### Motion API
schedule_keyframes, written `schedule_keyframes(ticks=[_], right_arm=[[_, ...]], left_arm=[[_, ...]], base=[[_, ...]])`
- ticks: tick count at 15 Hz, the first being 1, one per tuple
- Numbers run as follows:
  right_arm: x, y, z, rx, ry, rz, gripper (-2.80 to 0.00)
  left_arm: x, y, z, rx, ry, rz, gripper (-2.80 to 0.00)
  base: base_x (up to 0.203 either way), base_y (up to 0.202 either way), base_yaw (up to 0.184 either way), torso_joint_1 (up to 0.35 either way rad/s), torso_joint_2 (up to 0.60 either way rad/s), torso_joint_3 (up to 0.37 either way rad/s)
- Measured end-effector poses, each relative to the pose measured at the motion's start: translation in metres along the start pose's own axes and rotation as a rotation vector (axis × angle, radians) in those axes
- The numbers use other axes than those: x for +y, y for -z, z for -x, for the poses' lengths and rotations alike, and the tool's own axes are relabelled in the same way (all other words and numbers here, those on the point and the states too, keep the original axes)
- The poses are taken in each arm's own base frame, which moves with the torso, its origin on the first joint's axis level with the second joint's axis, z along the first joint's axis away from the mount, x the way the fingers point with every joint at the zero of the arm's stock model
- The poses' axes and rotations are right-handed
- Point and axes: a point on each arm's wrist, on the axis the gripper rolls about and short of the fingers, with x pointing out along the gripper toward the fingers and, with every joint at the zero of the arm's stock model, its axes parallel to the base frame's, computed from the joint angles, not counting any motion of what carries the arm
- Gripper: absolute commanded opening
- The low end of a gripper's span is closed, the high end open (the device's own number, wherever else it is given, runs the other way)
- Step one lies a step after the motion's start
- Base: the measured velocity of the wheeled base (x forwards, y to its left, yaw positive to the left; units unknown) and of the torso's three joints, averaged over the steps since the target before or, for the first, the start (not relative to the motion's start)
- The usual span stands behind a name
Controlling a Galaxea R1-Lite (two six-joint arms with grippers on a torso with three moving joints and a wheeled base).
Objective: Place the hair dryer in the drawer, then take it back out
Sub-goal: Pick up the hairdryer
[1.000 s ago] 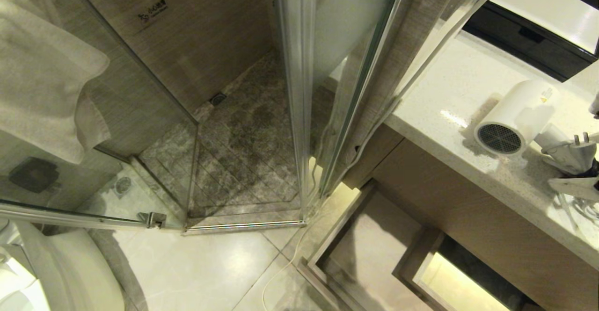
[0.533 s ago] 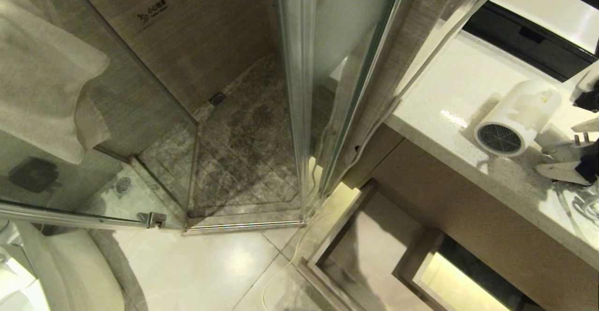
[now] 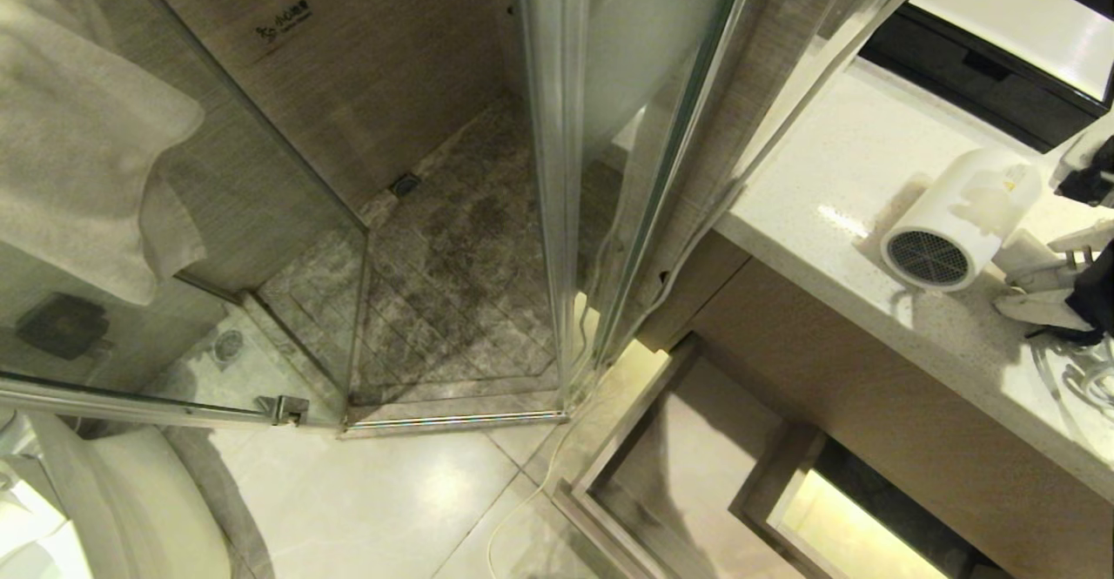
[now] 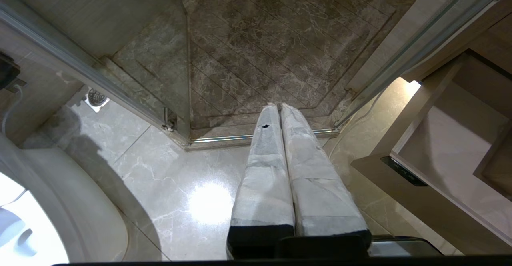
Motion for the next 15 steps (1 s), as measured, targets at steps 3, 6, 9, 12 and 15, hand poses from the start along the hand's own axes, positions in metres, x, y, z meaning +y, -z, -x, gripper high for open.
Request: schedule_keyframes(ticks=[3,6,9,12,15], right_arm=[[-0.001,0.000,-0.001,-0.001,0.006,0.000,-2.80],[-0.001,-0.001,0.003,-0.007,0.014,0.000,-2.80],[0.001,-0.002,0.013,-0.021,0.027,0.002,-2.80],[0.007,0.000,0.025,-0.035,0.040,-0.001,-2.80],[0.016,0.005,0.041,-0.055,0.060,0.002,-2.80]], left_arm=[[0.000,0.000,0.000,0.000,0.001,0.000,-2.80],[0.000,0.000,0.000,0.000,0.001,0.000,-2.80],[0.000,0.000,0.000,0.000,0.001,0.000,-2.80],[0.000,0.000,0.000,0.000,0.001,0.000,-2.80],[0.000,0.000,0.000,0.000,0.000,0.000,-2.80]], base=[[0.000,0.000,0.000,0.000,0.00,0.000],[0.000,0.000,0.000,0.000,0.00,0.000],[0.000,0.000,0.000,0.000,0.00,0.000],[0.000,0.000,0.000,0.000,0.00,0.000],[0.000,0.000,0.000,0.000,0.00,0.000]])
